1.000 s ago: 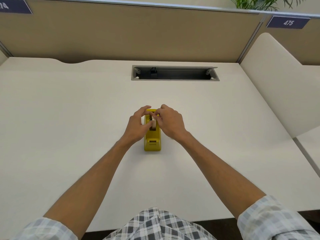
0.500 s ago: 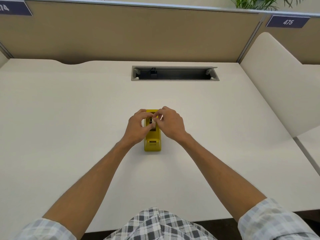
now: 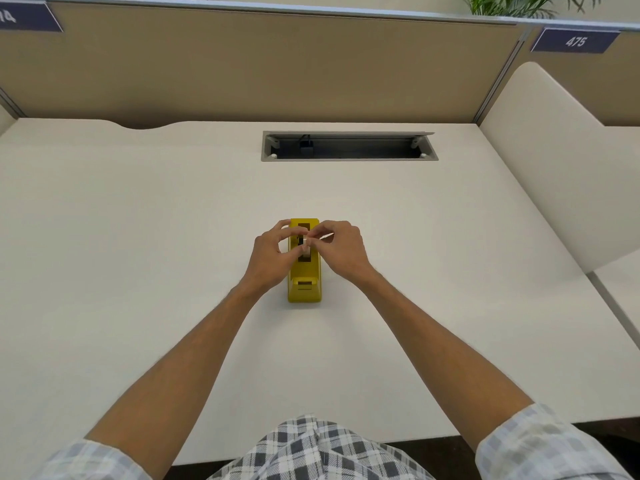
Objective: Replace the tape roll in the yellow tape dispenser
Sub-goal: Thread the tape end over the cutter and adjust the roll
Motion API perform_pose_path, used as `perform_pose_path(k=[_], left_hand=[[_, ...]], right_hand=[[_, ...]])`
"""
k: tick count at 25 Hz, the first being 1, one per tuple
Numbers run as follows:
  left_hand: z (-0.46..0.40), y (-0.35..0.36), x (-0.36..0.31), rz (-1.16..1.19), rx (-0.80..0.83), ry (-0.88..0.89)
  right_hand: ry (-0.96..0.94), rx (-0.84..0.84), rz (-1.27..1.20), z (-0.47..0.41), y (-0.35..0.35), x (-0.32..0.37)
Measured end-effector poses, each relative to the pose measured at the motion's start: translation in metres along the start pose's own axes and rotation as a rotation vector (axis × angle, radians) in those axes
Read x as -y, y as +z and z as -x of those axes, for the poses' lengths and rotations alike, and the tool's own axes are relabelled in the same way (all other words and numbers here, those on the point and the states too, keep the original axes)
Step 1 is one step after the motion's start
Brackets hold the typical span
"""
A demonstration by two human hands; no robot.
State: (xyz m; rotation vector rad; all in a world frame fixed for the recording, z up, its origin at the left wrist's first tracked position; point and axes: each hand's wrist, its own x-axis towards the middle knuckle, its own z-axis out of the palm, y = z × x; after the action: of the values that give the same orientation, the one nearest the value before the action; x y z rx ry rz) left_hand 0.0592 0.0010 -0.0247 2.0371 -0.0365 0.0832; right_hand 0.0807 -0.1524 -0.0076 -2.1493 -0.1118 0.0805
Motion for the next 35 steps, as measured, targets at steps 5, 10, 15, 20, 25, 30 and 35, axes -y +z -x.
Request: perform_pose_path(k=[5, 10, 15, 20, 25, 30, 35], left_hand=[[-0.003, -0.001, 0.0, -0.048, -0.025, -0.017], [-0.002, -0.001, 0.0, -0.054, -0.019, -0.001], [-0.001, 0.001, -0.001, -0.065, -0.034, 0.005], [-0.002, 0.0, -0.001, -0.075, -0.028, -0.009], [-0.002, 0.0, -0.001, -0.09, -0.02, -0.012], [0.0, 0.0, -0.003, -0.066, -0.019, -0.002], [0.002, -0.002, -0.007, -0.011, -0.015, -0.031]], right_hand=[[0.095, -0.005, -0.214, -0.004, -0.006, -0.001], [0.049, -0.034, -0.165, -0.002, -0.001, 0.002], [0.042, -0.058, -0.129, -0.002, 0.002, 0.0], [0.027, -0.05, -0.118, 0.0, 0.001, -0.001], [0.015, -0.049, -0.129, 0.001, 0.0, -0.001], [0.019, -0.058, -0.125, 0.002, 0.004, -0.003], [-0.116, 0.02, -0.001, 0.01, 0.006, -0.003]])
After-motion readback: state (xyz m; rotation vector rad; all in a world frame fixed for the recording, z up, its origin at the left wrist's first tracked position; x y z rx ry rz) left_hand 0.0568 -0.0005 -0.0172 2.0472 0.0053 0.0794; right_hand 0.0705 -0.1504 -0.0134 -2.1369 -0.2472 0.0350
